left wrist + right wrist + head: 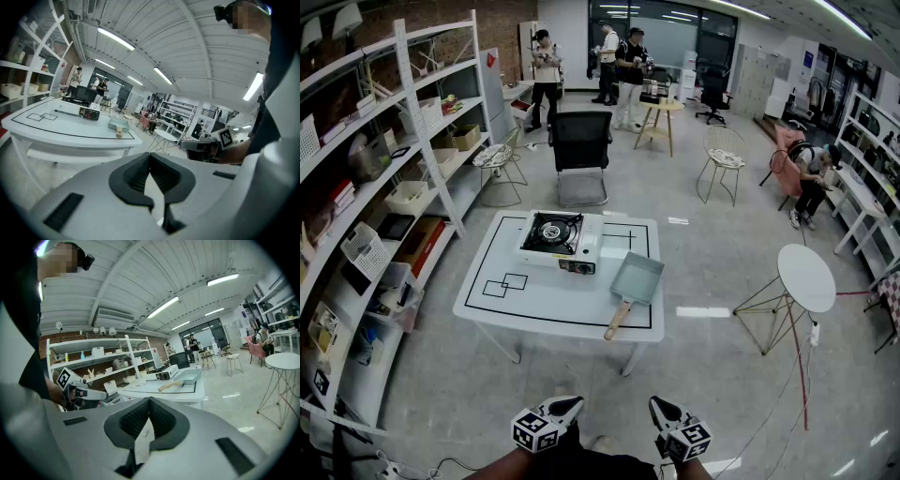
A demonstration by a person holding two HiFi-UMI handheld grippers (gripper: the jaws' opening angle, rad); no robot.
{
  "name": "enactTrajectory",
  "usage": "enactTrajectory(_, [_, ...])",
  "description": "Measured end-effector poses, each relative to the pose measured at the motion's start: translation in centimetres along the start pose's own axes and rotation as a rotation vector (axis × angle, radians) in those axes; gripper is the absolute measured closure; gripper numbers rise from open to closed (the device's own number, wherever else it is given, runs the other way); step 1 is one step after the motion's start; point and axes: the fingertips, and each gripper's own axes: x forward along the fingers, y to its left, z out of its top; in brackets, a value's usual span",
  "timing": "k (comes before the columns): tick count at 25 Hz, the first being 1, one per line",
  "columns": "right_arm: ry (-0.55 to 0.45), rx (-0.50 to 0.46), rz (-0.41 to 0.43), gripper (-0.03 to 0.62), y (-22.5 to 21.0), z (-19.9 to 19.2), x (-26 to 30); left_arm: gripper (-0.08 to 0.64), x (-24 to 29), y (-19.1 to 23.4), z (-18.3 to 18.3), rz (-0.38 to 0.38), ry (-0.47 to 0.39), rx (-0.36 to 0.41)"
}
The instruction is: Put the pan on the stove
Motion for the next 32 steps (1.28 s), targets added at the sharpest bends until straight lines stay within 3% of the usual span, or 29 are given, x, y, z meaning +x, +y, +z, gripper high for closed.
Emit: enactTrajectory(32, [0.012, 0.013, 0.010, 0.567, -0.5, -0.2, 1.8, 0.551, -0.3, 1.1, -0.5, 0.043, 0.012, -0.038])
